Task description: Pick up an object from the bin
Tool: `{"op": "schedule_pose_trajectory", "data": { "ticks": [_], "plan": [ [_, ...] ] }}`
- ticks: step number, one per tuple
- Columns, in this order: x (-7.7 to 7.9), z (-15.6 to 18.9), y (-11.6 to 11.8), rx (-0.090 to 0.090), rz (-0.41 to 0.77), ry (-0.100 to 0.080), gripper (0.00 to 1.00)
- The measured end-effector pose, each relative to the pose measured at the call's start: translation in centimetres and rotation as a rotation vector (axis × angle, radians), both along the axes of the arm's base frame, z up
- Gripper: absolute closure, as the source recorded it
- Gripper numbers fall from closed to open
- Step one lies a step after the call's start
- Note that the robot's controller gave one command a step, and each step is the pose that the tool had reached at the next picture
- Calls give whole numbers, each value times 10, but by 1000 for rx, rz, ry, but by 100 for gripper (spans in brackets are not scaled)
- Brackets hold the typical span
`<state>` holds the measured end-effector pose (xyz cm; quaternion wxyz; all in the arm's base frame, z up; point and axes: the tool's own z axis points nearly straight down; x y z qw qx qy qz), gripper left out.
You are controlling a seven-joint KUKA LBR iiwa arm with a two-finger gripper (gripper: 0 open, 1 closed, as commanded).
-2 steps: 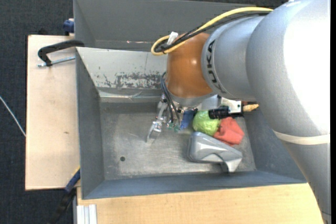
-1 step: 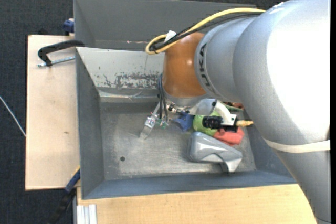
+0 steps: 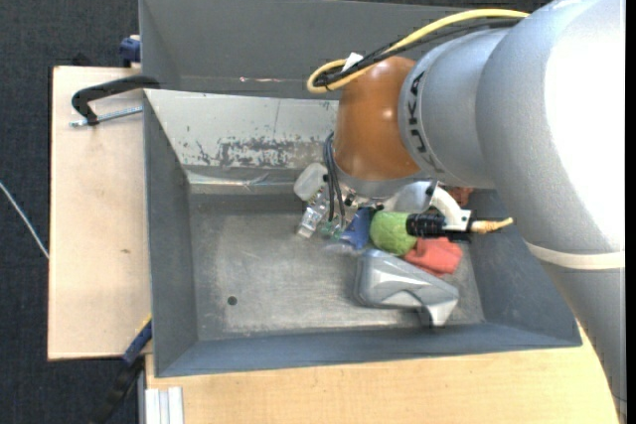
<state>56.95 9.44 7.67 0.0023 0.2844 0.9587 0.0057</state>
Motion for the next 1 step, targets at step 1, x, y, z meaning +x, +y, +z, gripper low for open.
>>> {"op": "schedule_pose_trajectory", "data": {
  "ticks": [1],
  "plan": [
    [0, 0, 0, 0, 0, 0, 100]
  ]
}}
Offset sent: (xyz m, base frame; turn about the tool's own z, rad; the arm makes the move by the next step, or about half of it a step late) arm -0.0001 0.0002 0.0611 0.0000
